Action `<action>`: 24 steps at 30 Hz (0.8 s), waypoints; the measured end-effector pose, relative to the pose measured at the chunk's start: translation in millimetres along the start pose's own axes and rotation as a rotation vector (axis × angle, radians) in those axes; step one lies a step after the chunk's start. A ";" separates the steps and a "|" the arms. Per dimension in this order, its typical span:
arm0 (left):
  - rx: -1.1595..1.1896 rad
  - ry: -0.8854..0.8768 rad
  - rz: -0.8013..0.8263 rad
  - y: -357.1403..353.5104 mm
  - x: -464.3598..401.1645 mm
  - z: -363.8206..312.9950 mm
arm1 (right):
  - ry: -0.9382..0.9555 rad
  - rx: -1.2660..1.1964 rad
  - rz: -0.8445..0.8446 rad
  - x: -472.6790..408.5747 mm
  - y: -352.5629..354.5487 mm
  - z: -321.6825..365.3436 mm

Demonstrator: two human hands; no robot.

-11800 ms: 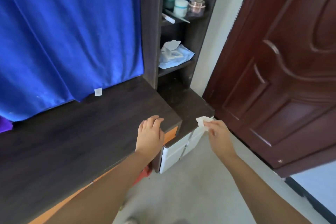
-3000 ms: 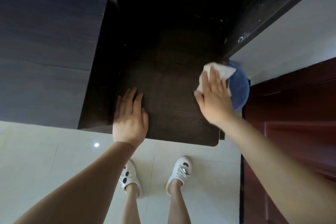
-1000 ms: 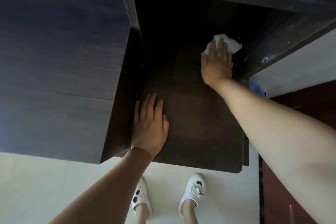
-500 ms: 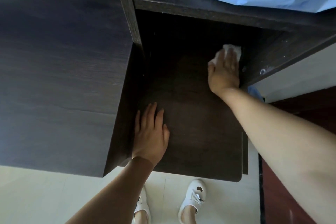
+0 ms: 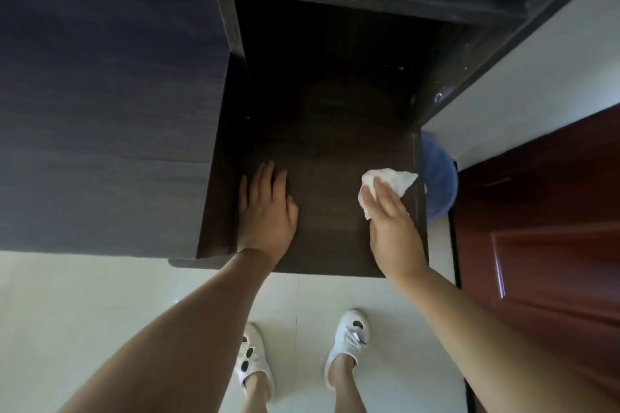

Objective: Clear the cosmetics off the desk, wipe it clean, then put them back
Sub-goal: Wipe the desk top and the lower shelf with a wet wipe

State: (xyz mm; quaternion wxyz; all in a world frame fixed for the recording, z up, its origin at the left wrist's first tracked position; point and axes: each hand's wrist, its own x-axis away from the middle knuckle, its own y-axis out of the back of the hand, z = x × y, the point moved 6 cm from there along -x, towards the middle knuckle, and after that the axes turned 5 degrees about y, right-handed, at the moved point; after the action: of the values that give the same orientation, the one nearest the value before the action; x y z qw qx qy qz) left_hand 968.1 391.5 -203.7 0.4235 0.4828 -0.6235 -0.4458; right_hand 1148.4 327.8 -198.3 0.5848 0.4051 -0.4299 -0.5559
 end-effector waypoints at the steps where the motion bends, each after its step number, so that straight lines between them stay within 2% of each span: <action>1: 0.006 -0.002 0.010 0.2 0.6 0.1 | -0.007 -0.007 -0.021 8.8 2.4 2.6; 6: 0.092 -0.041 0.118 20.7 7.6 -10.6 | -0.154 -0.209 -0.034 24.6 29.1 -4.3; 11: 0.242 -0.249 0.138 76.0 36.9 -53.3 | -0.318 -0.326 -0.273 53.0 114.4 -19.5; 18: 0.257 -0.435 0.145 125.2 63.0 -140.6 | -0.415 -0.338 -0.390 125.8 202.4 -69.3; 22: 0.255 -0.522 0.151 123.2 59.0 -206.8 | -0.462 -0.364 -0.397 154.5 223.7 -118.5; 24: 0.250 -0.511 0.170 109.6 52.4 -235.8 | -0.458 -0.395 -0.373 158.2 225.7 -146.1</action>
State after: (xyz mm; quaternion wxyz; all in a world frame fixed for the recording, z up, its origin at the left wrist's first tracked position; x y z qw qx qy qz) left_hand 1160.4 320.4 -35.3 0.2259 0.3492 -0.7984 -0.4355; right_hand 1357.8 181.4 -19.3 0.4289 0.2204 -0.3527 -0.8019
